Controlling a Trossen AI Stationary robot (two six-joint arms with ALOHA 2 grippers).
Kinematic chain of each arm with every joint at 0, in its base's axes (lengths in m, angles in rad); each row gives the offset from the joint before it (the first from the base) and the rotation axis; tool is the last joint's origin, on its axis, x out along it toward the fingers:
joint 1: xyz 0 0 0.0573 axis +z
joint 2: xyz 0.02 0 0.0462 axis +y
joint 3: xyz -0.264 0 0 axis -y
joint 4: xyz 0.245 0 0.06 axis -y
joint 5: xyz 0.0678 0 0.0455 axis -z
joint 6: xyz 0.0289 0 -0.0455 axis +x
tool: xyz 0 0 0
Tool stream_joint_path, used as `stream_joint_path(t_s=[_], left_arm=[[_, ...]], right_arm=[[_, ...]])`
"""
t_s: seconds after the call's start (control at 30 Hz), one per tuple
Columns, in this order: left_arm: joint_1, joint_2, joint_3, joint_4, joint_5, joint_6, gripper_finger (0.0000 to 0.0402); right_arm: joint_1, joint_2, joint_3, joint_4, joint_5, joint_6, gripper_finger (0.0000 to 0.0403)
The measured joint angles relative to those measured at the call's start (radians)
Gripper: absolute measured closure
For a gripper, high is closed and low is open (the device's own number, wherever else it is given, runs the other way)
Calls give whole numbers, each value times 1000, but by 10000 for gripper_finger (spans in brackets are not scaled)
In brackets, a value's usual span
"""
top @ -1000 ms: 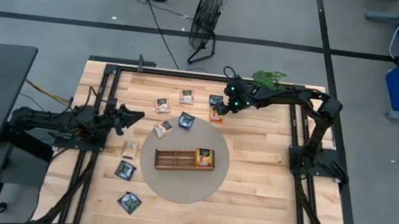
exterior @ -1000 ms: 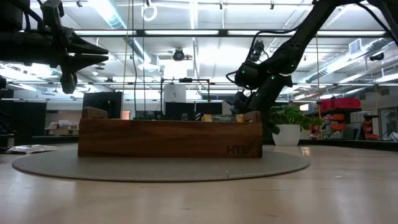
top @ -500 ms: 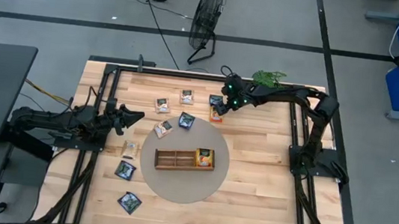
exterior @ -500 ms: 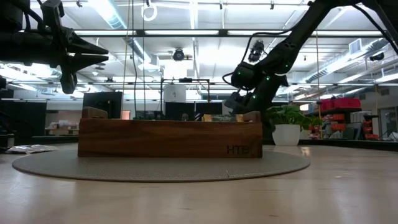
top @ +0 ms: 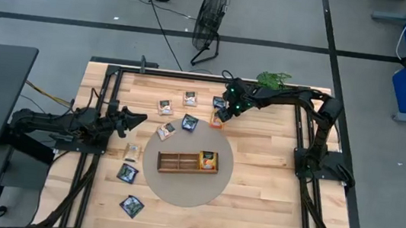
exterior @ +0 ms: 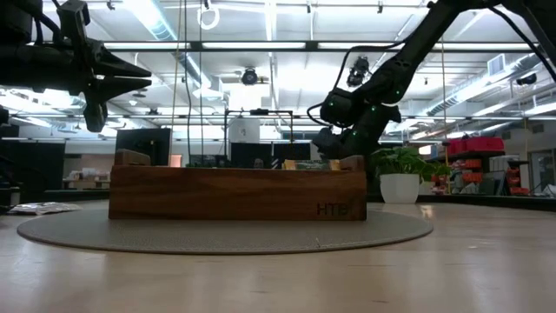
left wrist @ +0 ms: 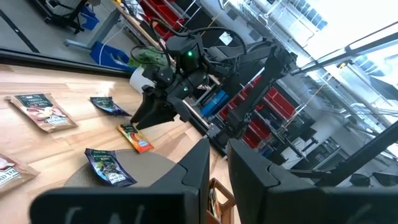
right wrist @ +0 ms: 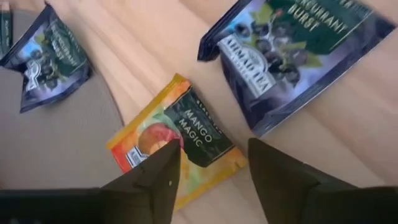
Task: Pick & Place Tea
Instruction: Put the orange tea bag into the right section of the wooden organizer
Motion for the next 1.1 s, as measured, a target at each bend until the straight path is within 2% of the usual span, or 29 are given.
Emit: stream_joint_path(t_s=[0.2, 0.4, 0.47, 0.77, 1.1], left_arm=[[0, 0, 0, 0, 0, 0, 342], [0, 0, 0, -2, 0, 3, 342], [0, 0, 0, -2, 0, 3, 342], [0, 0, 0, -7, 0, 2, 342], [0, 0, 0, -10, 0, 8, 342]], right_arm=[[17, 7, 0, -24, 21, -38, 261], [37, 9, -1, -29, 48, -51, 374], [46, 9, -2, -31, 48, -57, 394], [80, -76, -9, -74, 34, -67, 401], [140, -247, -6, -133, 117, -98, 402]])
